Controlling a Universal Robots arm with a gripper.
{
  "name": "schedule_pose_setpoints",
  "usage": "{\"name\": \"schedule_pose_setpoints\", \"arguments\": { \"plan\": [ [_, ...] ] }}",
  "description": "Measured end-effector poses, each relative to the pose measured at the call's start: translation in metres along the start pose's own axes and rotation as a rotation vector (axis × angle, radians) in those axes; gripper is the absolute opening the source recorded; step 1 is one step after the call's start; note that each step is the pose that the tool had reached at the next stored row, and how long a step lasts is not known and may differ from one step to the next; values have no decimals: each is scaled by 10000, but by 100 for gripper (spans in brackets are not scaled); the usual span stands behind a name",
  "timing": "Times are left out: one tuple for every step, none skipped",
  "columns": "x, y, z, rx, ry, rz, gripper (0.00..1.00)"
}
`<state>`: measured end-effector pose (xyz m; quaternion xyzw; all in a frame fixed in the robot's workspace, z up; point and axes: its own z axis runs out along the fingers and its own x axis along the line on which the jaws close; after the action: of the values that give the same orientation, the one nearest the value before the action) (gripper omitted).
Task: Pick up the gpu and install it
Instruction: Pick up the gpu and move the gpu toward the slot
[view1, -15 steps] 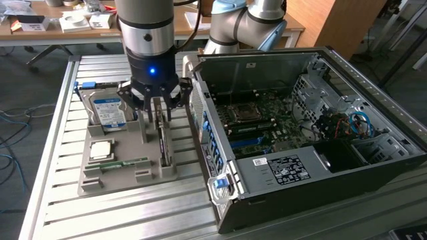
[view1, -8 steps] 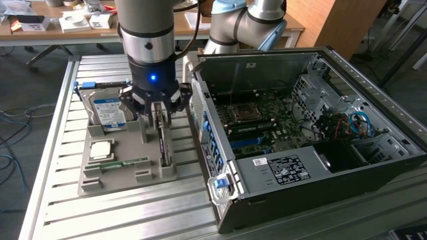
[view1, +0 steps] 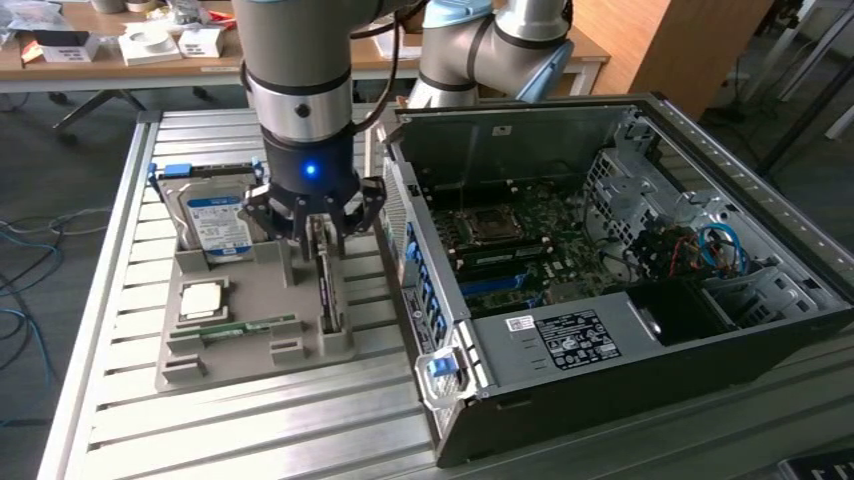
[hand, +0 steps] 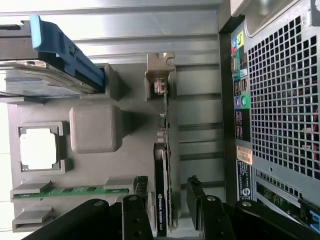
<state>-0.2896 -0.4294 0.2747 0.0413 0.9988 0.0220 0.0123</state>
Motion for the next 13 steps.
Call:
{"name": "schedule_pose_setpoints", "arguments": {
  "plan": [
    [0, -1, 13, 1, 0, 0, 44],
    [0, -1, 18, 1, 1, -1, 44],
    [0, -2, 22, 1, 1, -1, 44],
    [0, -2, 32, 1, 1, -1, 44],
    [1, -3, 48, 0, 1, -2, 44],
    [2, -4, 65, 1, 3, -3, 44],
    [2, -5, 81, 0, 2, -3, 44],
    [3, -5, 94, 0, 4, -2, 44],
    [3, -5, 102, 0, 5, -2, 44],
    [4, -5, 101, 3, 9, -1, 44],
    [3, -5, 108, 2, 8, -1, 44],
    [4, -6, 122, 0, 7, 0, 44],
    [5, -7, 140, 1, 7, -1, 44]
  ]
}}
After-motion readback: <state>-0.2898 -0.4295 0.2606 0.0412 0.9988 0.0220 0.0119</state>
